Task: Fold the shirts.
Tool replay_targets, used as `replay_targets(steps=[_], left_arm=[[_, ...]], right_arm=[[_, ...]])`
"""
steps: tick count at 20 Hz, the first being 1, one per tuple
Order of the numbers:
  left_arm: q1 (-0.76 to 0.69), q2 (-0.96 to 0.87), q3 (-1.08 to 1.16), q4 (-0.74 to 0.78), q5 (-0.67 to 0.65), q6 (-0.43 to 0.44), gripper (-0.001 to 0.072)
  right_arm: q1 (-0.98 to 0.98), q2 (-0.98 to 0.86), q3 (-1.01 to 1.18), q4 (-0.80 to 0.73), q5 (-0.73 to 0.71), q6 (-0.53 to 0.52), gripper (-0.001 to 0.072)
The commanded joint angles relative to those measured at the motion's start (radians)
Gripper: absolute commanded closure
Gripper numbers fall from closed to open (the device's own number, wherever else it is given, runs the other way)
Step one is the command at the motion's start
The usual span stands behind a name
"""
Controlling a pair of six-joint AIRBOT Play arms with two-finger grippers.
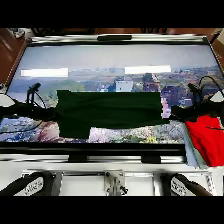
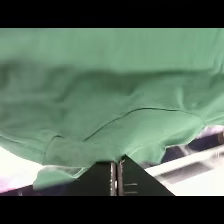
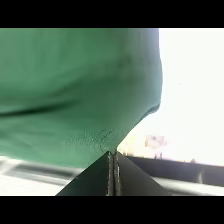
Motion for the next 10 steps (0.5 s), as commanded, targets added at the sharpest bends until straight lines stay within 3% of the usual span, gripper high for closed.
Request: replay_targets(steps=[1,4,10], left_arm=[[0.038,-0.003,0.085,0.001,0.050,0.001,0.0670],[0.039,-0.053,0.093,-0.075,0.116,0.002,0.0671],[0.039,-0.206,0.219,-0.113,0.124,0.001,0.0671]], right_arm=[[0.001,0.005,0.041,0.037,-0.101,0.025,0.0653],[0.034,-0.031,0.041,0.131,-0.214,0.029,0.0654],[0.125,-0.131,0.043,0.140,-0.468,0.066,0.0654]])
